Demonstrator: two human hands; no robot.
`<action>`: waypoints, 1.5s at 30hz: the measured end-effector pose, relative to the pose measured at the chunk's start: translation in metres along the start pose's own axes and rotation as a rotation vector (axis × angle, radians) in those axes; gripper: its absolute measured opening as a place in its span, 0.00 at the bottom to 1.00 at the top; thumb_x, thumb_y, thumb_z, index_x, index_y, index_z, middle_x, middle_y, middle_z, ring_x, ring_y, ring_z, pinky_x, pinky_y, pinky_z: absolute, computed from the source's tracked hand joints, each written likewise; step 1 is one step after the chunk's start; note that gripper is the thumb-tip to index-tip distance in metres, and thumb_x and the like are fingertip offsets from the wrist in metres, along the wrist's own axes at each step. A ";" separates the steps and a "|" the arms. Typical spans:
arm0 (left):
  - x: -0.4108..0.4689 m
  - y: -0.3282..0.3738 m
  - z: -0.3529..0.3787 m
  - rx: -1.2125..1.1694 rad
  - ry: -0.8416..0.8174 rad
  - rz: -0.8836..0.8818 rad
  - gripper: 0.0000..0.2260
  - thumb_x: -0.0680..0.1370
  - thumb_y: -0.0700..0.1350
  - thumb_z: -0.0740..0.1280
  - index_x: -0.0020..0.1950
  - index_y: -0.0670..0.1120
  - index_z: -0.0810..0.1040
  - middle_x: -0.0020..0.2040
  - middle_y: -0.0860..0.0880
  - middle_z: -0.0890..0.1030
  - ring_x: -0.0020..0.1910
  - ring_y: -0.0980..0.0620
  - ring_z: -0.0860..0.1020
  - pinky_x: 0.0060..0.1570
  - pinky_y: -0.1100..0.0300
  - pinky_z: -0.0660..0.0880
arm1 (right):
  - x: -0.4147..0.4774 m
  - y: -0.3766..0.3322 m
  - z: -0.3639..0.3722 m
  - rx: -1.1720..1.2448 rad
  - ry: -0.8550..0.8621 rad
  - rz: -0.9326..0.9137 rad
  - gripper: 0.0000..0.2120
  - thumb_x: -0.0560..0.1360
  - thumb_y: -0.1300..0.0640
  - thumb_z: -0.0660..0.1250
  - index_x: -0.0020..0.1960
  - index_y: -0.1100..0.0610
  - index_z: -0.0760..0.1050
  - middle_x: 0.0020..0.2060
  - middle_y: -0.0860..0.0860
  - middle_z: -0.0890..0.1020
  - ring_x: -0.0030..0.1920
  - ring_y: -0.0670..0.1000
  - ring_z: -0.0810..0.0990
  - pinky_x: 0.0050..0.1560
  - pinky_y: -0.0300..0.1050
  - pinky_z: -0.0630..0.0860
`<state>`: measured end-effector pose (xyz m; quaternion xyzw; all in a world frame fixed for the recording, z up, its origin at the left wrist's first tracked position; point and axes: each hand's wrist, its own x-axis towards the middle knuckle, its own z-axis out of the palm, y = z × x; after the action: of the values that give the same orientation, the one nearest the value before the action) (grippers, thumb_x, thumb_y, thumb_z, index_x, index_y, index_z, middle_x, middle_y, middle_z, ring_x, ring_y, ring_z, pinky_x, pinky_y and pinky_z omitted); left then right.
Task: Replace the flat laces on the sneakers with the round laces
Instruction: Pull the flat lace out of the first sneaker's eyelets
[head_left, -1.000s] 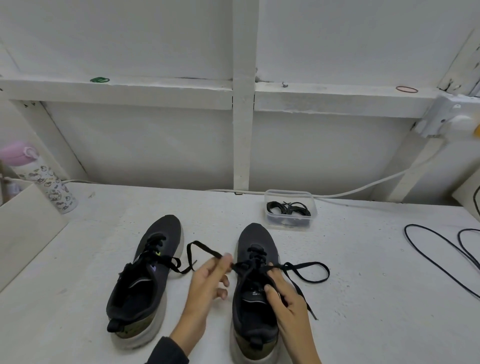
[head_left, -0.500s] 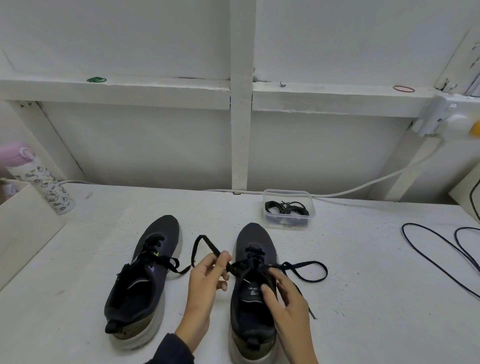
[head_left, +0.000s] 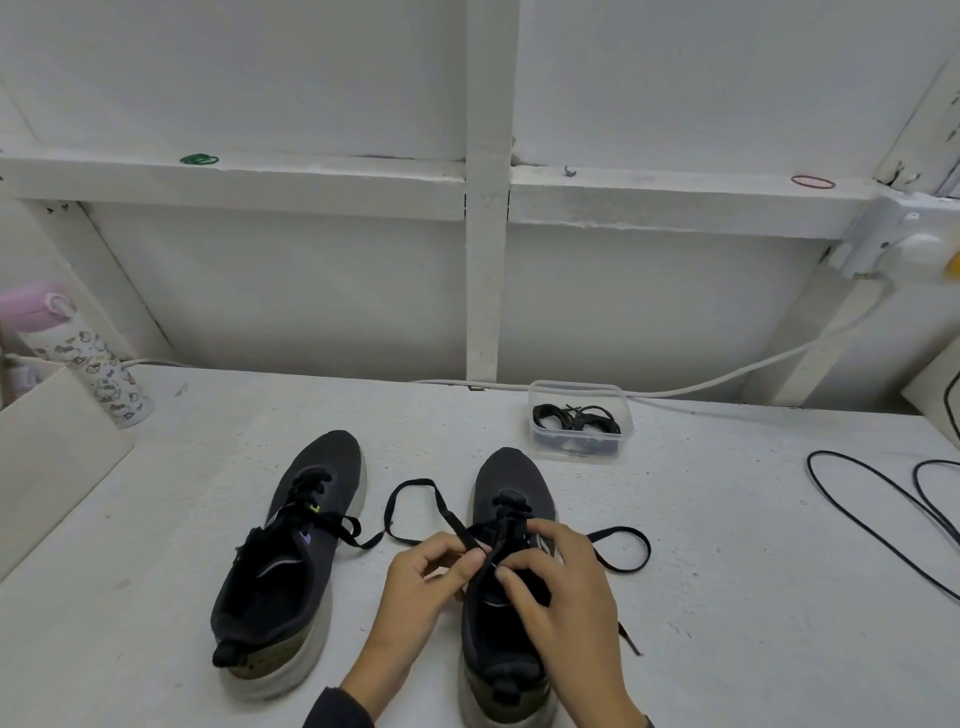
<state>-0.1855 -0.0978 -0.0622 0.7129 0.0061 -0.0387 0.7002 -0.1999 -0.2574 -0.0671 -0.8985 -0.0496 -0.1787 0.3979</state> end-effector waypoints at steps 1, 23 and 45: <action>0.001 0.000 0.001 0.016 0.005 0.017 0.04 0.76 0.39 0.69 0.44 0.39 0.81 0.40 0.48 0.84 0.39 0.56 0.79 0.38 0.64 0.75 | 0.001 -0.001 0.001 0.017 -0.011 0.003 0.09 0.70 0.41 0.63 0.41 0.43 0.78 0.54 0.33 0.72 0.59 0.36 0.70 0.54 0.45 0.74; 0.003 -0.014 0.018 0.156 0.095 0.060 0.09 0.81 0.43 0.61 0.44 0.40 0.75 0.37 0.44 0.77 0.37 0.53 0.72 0.38 0.59 0.71 | 0.046 -0.003 -0.012 -0.125 -0.304 -0.278 0.12 0.63 0.47 0.71 0.47 0.44 0.82 0.43 0.38 0.80 0.46 0.39 0.74 0.39 0.28 0.66; -0.002 -0.006 0.021 -0.114 0.253 -0.056 0.10 0.81 0.43 0.62 0.43 0.39 0.73 0.33 0.50 0.77 0.32 0.55 0.74 0.32 0.64 0.72 | 0.053 -0.002 -0.032 0.384 -0.321 0.021 0.16 0.64 0.56 0.80 0.51 0.48 0.83 0.44 0.41 0.83 0.44 0.45 0.81 0.43 0.41 0.79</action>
<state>-0.1885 -0.1181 -0.0685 0.6705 0.1164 0.0321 0.7320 -0.1600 -0.2821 -0.0272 -0.8238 -0.1359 -0.0170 0.5500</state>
